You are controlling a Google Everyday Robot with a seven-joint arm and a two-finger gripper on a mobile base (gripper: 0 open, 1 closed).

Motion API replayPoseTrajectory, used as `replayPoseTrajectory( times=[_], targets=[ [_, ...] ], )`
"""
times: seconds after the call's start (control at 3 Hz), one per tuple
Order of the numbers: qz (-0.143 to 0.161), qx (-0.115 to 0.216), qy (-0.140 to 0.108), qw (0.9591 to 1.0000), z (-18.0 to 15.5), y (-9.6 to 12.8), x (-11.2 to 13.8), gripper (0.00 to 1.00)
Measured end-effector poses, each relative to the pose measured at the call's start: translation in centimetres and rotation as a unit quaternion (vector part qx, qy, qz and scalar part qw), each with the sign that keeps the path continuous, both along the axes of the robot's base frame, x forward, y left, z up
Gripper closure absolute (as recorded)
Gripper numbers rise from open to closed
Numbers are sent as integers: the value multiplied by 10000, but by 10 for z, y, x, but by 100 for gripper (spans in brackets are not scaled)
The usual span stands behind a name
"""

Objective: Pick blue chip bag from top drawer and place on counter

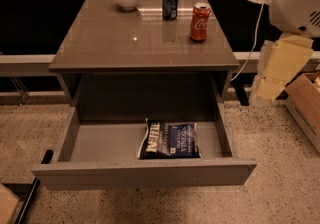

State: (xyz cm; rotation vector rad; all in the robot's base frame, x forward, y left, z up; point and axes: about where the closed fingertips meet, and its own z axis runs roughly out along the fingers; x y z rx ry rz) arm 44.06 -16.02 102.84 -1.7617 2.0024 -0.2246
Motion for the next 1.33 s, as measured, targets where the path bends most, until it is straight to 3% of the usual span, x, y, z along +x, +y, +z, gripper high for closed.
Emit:
replayPoseTrajectory(
  times=[0.33,0.67,1.0,1.33],
  targets=[
    [-2,1,-1,10000,0,0,0,0],
    [-252,123,-62,9996,-7,9,4,0],
    [-774,220,-29,9968,-32,16,20,0],
    [-1362,268,183,9902,-66,13,44,0]
  ],
)
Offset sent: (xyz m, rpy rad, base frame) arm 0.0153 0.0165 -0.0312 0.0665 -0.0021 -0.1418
